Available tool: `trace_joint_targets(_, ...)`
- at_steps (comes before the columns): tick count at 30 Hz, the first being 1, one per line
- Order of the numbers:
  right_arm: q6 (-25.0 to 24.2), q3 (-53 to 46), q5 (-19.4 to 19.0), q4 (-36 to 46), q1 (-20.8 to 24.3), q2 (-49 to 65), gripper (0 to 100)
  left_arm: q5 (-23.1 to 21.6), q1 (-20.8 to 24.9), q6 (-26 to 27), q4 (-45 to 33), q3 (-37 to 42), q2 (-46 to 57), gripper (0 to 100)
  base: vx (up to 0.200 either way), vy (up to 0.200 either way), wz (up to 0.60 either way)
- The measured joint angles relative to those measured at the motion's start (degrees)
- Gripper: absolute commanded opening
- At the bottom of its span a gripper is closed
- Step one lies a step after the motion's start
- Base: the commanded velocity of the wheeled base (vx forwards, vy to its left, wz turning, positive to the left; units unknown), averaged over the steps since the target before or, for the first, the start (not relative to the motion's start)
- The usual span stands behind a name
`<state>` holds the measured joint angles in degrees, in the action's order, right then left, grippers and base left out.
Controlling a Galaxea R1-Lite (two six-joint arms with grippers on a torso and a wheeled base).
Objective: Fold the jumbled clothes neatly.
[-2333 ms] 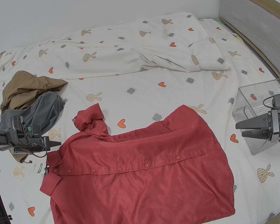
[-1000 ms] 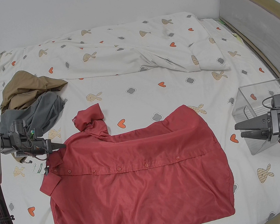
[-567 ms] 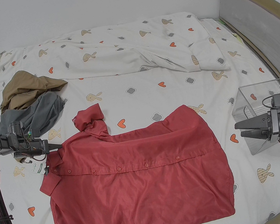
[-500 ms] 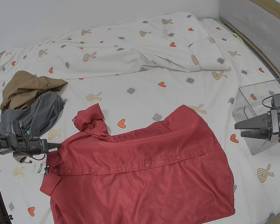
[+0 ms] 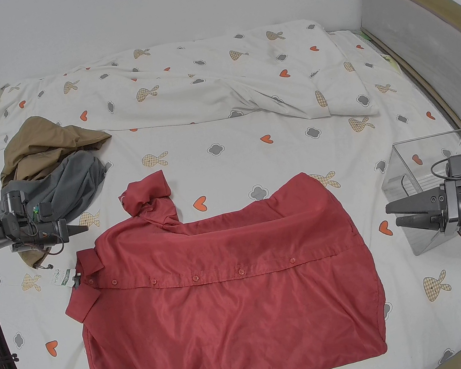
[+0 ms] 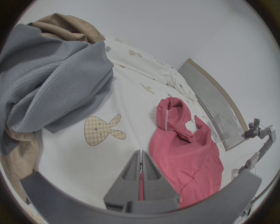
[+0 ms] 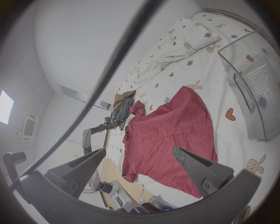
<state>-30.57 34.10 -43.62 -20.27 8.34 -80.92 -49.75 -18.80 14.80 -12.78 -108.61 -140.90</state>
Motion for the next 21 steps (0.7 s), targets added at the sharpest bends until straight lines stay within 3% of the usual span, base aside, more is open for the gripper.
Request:
trace_joint_targets(4,-0.07,0.41,0.10,-0.02,-0.05,-0.22,100,0.05,-0.09,-0.05,-1.04,1.13,0.60,0,0.000,0.000,0.00)
trace_joint_targets(5,-0.10,0.68,0.13,0.02,-0.05,-0.39,100,0.07,-0.09,-0.02,-1.54,1.80,1.01,100,0.000,0.000,0.00)
trace_joint_targets(12,-0.21,6.47,0.54,0.16,0.06,-4.99,100,0.16,-0.05,-1.91,-5.89,5.68,4.96,100,0.000,0.000,0.00)
trace_joint_targets(21,-0.02,22.43,1.06,1.54,0.43,-18.66,100,0.76,-0.77,-9.61,-25.93,7.84,16.37,100,0.000,0.000,0.00)
